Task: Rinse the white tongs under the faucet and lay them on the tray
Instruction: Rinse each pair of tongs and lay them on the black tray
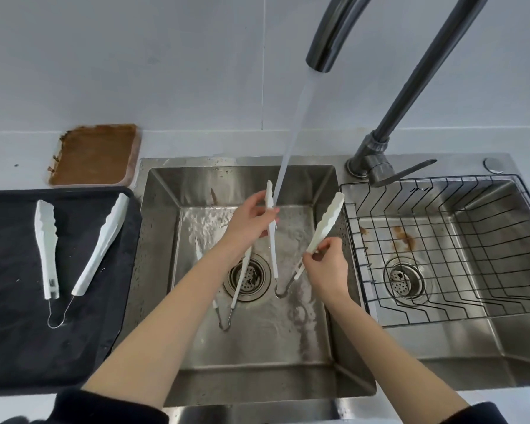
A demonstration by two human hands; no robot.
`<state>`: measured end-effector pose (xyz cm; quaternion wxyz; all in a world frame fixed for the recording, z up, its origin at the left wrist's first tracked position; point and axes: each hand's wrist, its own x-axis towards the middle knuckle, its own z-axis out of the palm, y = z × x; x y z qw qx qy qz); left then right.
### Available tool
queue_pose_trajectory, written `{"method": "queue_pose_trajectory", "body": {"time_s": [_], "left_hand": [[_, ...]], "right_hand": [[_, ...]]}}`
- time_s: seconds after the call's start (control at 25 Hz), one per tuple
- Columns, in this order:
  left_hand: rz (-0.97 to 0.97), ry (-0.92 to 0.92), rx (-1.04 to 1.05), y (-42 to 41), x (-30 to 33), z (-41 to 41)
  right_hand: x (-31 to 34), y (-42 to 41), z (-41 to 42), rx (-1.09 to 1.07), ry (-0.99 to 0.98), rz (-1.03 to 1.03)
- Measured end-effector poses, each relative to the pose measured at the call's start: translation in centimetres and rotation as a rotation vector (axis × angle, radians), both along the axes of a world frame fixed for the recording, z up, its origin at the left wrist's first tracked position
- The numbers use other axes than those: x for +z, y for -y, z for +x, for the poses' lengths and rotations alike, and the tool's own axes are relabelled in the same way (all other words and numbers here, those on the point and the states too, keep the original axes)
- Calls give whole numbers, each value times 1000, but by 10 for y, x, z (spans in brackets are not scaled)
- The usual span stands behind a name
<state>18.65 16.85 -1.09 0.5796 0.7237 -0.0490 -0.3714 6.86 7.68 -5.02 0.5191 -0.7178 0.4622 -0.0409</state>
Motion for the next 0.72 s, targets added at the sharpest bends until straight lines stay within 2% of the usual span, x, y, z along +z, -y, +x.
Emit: {"method": "queue_pose_trajectory", "body": {"time_s": [0.2, 0.52, 0.72], "left_hand": [[12, 12, 53, -5, -1, 9], [6, -61, 306, -32, -9, 26], [-3, -62, 340, -42, -8, 36]], "right_hand": [[10, -3, 10, 35, 103, -30], [34, -7, 55, 263, 131, -113], [45, -7, 76, 295, 150, -115]]}}
